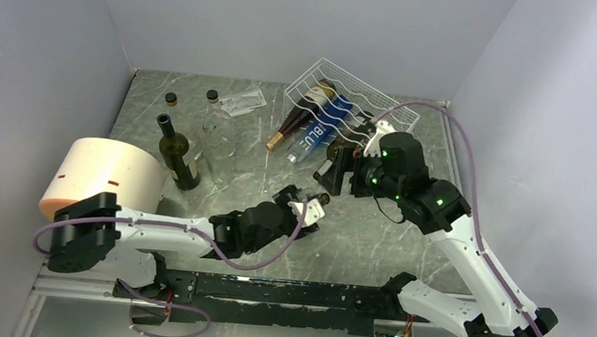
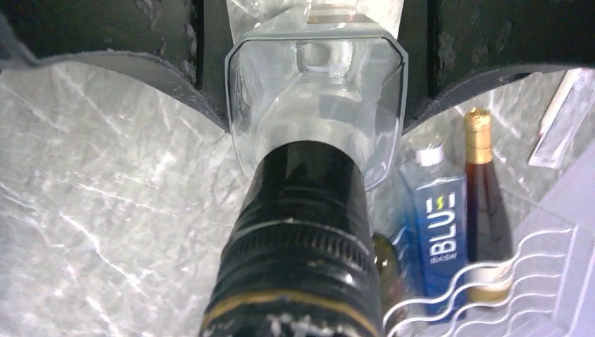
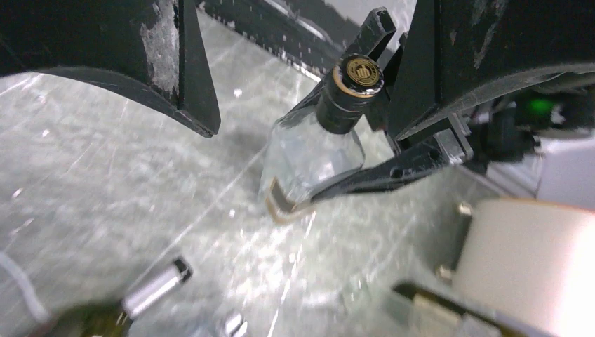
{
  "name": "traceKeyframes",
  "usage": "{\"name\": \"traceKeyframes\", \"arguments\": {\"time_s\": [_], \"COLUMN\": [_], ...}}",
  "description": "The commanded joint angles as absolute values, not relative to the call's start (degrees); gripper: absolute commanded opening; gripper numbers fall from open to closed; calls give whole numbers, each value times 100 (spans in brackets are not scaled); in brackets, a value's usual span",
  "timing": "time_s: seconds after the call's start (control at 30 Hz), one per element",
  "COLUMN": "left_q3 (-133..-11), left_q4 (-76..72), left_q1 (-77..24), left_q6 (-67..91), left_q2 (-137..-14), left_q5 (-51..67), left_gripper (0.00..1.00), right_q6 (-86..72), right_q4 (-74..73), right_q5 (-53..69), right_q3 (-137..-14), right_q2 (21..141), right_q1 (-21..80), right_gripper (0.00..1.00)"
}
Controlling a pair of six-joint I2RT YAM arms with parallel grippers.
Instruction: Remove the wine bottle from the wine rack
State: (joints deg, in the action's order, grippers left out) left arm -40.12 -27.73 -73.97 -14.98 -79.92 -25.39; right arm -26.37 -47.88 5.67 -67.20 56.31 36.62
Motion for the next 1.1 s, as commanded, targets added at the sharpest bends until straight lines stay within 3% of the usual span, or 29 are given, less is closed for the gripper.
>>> {"name": "traceKeyframes", "arguments": {"time_s": [0.0, 0.33, 0.7, 1.07], "left_q3": [-3732, -2963, -2962, -2574], "left_q4": [-2401, -1238, 863, 839], "left_q1": [-7294, -6811, -5900, -5147], "left_q6": [-688, 482, 1957, 2508], "left_q2": [-7314, -5178, -3852, -3324], "left_q5": [-3340, -4671, -5745, -6104], "left_gripper": [7, 7, 7, 7], "right_q6": [-2656, -2725, -2926, -3131], "right_q4": [-4500, -4244, -3985, -3806], "right_q5": [-289, -592, -458, -338], "right_q3": [-7390, -7204, -6940, -6679], "right_q2": [5625, 5642, 5833, 5938], "right_q1": [3681, 3667, 3669, 3667], "right_gripper": [96, 98, 98, 98]}}
